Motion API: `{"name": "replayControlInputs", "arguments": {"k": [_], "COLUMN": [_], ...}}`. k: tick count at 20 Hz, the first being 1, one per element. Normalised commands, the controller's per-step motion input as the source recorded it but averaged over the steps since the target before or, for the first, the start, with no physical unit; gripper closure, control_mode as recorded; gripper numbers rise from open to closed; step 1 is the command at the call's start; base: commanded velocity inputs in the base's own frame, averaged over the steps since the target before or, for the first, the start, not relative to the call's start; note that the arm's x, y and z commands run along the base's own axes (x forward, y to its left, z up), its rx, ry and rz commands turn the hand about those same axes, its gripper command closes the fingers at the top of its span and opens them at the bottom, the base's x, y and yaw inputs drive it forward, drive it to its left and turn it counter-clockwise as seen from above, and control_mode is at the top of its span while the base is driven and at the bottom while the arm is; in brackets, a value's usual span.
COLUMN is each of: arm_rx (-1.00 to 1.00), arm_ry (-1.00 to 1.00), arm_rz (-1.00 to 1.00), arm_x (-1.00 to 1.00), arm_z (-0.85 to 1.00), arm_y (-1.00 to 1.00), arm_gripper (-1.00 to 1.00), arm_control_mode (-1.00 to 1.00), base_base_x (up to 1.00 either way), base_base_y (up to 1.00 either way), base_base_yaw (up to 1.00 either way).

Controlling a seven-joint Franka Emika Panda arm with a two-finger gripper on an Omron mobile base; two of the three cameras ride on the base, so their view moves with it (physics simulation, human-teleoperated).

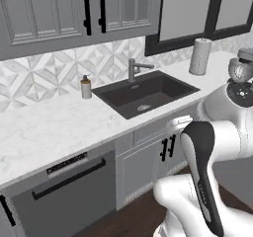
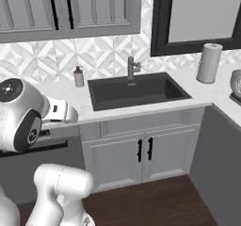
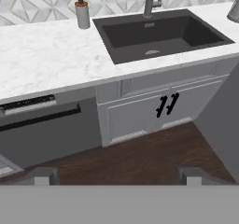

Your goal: Navigate to the sink.

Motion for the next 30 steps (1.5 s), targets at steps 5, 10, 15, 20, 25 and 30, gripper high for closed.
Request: {"name": "replayControlInputs", "arguments": {"k": [5,10,15,20,25,30], "arm_rx": [0.0,0.0,0.0,0.0,0.0,0.0], "arm_ry": [0.0,0.0,0.0,0.0,0.0,0.0], "arm_rz": [0.0,0.0,0.0,0.0,0.0,0.0], "arm_x": [0.0,0.0,0.0,0.0,0.0,0.0], "arm_z": [0.0,0.0,0.0,0.0,0.0,0.0], "arm_y": [0.0,0.0,0.0,0.0,0.0,0.0], "arm_gripper": [-1.0,-1.0,-1.0,-1.0,-1.0,-1.0], "arm_control_mode": [1.0,1.0,1.0,1.0,1.0,1.0], "base_base_x": [1.0,1.0,0.99,0.94,1.0,0.92], "base_base_y": [-1.0,-1.0,-1.0,-0.4,-0.01,-0.32], "base_base_yaw": [0.37,0.4,0.39,0.27,0.22,0.45]}}
